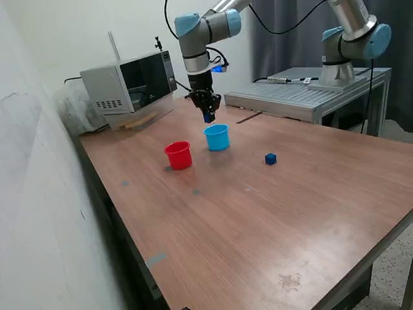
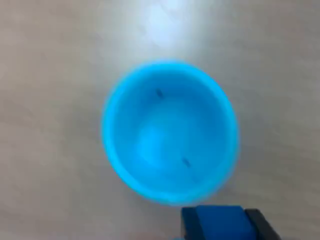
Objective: Place red objects in the red bin, and blue objects in the blue bin.
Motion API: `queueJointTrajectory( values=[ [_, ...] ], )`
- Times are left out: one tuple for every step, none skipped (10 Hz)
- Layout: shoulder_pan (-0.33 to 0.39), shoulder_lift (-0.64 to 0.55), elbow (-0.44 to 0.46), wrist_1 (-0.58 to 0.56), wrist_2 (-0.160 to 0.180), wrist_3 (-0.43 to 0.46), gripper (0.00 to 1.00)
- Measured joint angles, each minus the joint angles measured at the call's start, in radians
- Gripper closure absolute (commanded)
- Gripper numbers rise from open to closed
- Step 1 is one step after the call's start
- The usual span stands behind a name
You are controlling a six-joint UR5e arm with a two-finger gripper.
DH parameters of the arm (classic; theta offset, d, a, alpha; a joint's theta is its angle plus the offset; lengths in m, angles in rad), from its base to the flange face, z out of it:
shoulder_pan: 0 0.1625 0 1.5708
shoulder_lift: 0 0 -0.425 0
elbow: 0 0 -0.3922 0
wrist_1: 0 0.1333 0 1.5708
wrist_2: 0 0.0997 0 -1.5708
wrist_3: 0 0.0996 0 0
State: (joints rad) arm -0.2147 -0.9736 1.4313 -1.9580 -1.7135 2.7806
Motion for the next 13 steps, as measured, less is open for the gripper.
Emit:
queueJointTrajectory(
  values=[
    [-0.032,-0.009,0.021,0.014,-0.017,0.0,1.0],
    [-0.057,-0.014,0.035,0.023,-0.027,-0.001,1.0],
    [-0.073,-0.016,0.044,0.027,-0.031,-0.001,1.0],
    [-0.081,-0.017,0.051,0.028,-0.032,-0.001,1.0],
    [-0.082,-0.017,0.057,0.028,-0.033,-0.001,1.0],
    [-0.081,-0.018,0.061,0.028,-0.033,-0.001,1.0],
    [-0.078,-0.019,0.064,0.027,-0.034,0.0,1.0],
    [-0.074,-0.018,0.064,0.026,-0.034,0.0,1.0],
    [-0.069,-0.017,0.065,0.026,-0.034,0.0,0.0],
    [-0.065,-0.016,0.067,0.025,-0.033,0.0,0.0],
    [-0.062,-0.015,0.068,0.024,-0.033,0.0,0.0],
    [-0.061,-0.013,0.067,0.024,-0.033,0.0,0.0],
    [-0.06,-0.012,0.066,0.024,-0.032,0.001,0.0]
  ],
)
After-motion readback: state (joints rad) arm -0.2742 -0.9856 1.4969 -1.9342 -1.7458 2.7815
